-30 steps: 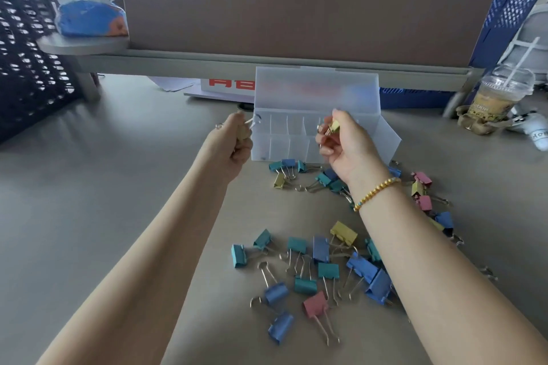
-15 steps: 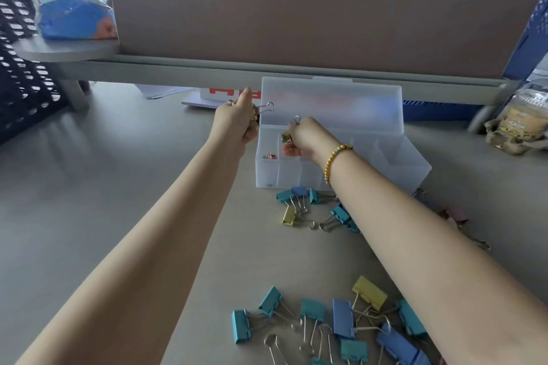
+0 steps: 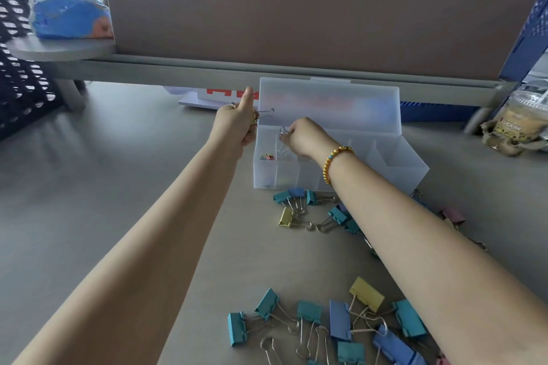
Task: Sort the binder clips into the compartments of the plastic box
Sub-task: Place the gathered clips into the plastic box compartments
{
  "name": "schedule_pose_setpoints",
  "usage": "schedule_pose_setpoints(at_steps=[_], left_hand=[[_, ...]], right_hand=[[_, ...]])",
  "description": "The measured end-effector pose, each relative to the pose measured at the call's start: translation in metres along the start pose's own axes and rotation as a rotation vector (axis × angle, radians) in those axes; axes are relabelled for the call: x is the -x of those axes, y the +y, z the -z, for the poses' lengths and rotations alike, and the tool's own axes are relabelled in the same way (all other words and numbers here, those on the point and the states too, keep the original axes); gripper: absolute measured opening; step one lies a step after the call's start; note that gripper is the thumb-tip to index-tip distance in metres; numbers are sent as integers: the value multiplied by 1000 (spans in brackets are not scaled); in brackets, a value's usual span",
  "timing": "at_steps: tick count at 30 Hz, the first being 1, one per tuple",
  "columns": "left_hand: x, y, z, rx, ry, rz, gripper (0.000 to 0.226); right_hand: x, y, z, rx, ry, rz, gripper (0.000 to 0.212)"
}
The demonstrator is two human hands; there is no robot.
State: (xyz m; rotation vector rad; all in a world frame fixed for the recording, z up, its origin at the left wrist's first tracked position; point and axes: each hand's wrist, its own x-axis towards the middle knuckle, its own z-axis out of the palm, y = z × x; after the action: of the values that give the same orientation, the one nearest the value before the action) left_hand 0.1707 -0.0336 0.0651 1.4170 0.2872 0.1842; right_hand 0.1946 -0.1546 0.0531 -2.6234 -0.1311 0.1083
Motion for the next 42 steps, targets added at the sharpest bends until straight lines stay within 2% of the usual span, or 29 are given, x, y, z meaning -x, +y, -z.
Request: schedule_pose_setpoints(at_steps=[2,5,9,13,18,21,27,32,36,42], left_hand=[[-1,0,-2,-110,-23,-4,55],[-4,2,-3,-333,-27,-71,54],[-5,7,-9,-785,-94,-186,33],[-2,6,-28,-1146,-261,-343,13],[0,-2,-55,-1496,-459,-277,32],[-3,-10,-55,-1490,-477,-223,39],[-8,-13,-54,-1215,-357,-46,39],[-8,-13,-50,-971,-292,-133,37],[-3,-24,-49,-1068,-211,-271,34],[4,-25,-55,-1154,-107,-310,30]], right_hand=[[1,0,1,28,-50,-26,26],[4,2,4,-87,-28,-12,29],[13,11,14,-474,79,8,28],[20,22,16,-632,126,-4,28],[19,28,14,-698,202,-16,31],[19,31,14,-812,276,-37,30],[21,33,17,-914,327,-42,32],[23,32,17,-905,324,-32,32],[26,33,19,-895,334,-25,32],[30,33,25,-842,361,24,31]])
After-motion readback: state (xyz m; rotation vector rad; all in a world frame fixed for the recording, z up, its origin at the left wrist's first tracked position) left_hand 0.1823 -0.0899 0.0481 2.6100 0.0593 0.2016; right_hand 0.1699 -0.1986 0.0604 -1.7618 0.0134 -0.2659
